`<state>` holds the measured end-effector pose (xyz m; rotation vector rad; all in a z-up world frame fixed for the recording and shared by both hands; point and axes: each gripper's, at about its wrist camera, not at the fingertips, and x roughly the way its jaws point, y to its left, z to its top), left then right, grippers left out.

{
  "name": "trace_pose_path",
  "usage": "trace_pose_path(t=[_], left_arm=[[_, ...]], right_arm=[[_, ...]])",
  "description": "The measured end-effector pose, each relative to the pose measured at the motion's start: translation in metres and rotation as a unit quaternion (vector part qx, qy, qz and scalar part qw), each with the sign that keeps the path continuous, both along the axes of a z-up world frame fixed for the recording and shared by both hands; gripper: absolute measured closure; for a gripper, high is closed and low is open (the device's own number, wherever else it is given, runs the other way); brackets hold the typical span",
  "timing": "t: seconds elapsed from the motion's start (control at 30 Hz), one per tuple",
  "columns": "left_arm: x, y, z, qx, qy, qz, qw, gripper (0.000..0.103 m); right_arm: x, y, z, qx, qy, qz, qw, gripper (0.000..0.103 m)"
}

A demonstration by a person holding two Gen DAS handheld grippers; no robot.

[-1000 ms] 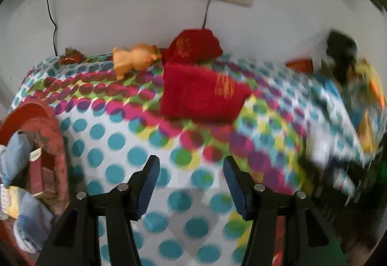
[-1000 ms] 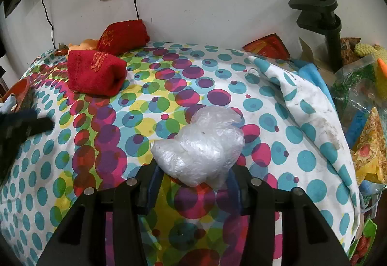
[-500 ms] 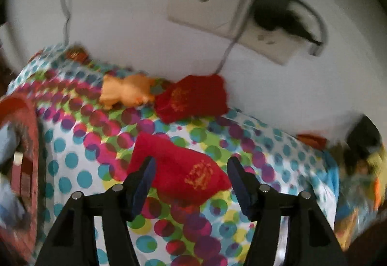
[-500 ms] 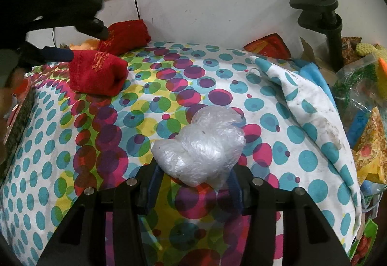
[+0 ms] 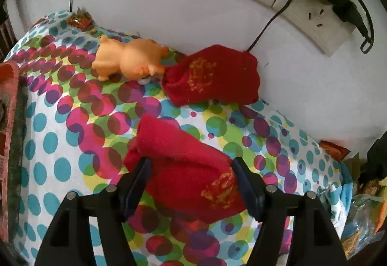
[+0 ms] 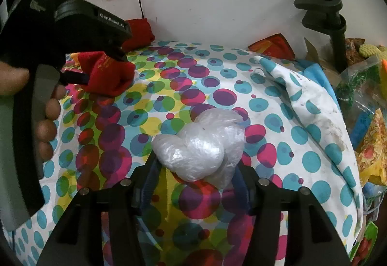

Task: Organize objects
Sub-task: 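Move the left gripper to the red fabric pouch and grasp it, then carry the red pouch with the left gripper over the red tray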

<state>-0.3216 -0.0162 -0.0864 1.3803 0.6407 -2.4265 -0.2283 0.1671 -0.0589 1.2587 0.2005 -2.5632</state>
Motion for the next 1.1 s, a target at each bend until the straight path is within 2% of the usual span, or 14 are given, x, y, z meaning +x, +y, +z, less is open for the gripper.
trace_pose_path(t=[0.2,0.37,0.5,0.57,0.63,0.67,0.7,0.97,1.1], left_arm=[[-0.001,0.013,-0.004,-0.044,0.011,-0.031,0.9985,0.022],[0.001,0.023,-0.009,-0.088,0.017,-0.068,0.9936,0.022],[0.004,0.026,-0.011,-0.108,0.021,-0.094,0.9894,0.023],[0.004,0.029,-0.012,-0.121,0.026,-0.108,0.9864,0.029],[0.009,0.03,-0.012,-0.119,0.042,-0.125,0.984,0.048],[0.011,0.031,-0.011,-0.122,0.045,-0.137,0.982,0.05],[0.011,0.032,-0.009,-0.122,0.048,-0.142,0.9813,0.056],[0.035,0.02,-0.004,-0.113,0.061,-0.171,0.9769,0.058],[0.056,0.021,0.001,-0.127,0.064,-0.181,0.9731,0.058]], right_arm=[[0.0,-0.001,0.0,0.001,0.0,-0.001,1.0,0.047],[0.0,-0.001,0.0,0.001,0.0,-0.001,1.0,0.047],[0.0,-0.001,0.0,0.001,0.0,-0.001,1.0,0.047],[0.0,0.0,0.0,0.002,0.001,-0.001,1.0,0.047],[-0.001,0.0,0.0,0.002,0.0,-0.001,1.0,0.047],[-0.001,0.0,0.0,0.001,0.0,-0.001,1.0,0.047],[-0.001,0.0,0.0,0.001,0.0,0.0,1.0,0.047],[-0.002,0.0,-0.001,0.001,0.0,0.0,1.0,0.045],[-0.002,0.0,-0.001,0.002,0.0,0.0,1.0,0.045]])
